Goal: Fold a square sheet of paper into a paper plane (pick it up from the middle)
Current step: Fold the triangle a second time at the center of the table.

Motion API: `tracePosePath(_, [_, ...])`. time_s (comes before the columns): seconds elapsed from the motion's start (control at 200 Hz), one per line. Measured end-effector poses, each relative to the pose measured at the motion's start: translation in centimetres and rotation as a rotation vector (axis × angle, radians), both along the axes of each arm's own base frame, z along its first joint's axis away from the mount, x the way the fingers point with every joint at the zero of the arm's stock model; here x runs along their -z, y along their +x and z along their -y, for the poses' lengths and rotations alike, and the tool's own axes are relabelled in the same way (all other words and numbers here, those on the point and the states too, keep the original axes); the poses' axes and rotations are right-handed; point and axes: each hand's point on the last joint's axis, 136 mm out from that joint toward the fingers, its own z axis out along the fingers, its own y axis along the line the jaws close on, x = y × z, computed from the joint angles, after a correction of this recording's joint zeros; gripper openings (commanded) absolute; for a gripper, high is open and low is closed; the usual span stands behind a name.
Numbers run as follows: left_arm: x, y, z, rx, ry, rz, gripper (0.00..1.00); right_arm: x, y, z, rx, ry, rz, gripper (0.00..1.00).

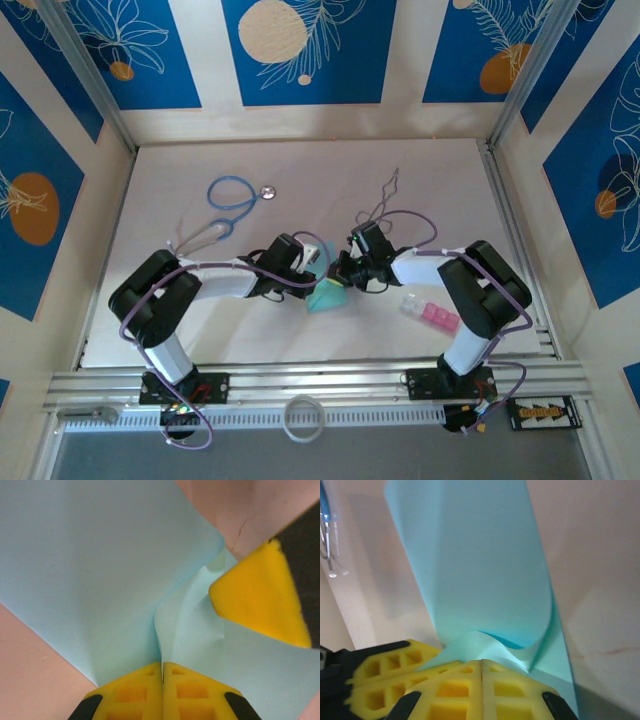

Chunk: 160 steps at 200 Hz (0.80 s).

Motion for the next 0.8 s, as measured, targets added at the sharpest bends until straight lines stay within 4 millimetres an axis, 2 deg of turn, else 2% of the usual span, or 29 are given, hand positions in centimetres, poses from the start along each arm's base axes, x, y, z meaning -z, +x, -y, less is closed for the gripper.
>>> tracePosePath(0.1, [0.0,0.0,0.0,0.000,0.001,-0.001,0.00,-0.2,0.6,0.0,-0.005,0.008,0.017,0.00])
tracePosePath(0.285, [0.0,0.0,0.0,0.000,0.002,-0.001,0.00,1.7,0.7,1.2,0.026,-0.029,-0.040,0.00])
tracePosePath(0.8, [0.0,0.0,-0.1,0.012,0.007,0.008,0.00,1.4,2.6,3.3,0.100,-0.062,-0.030,0.00])
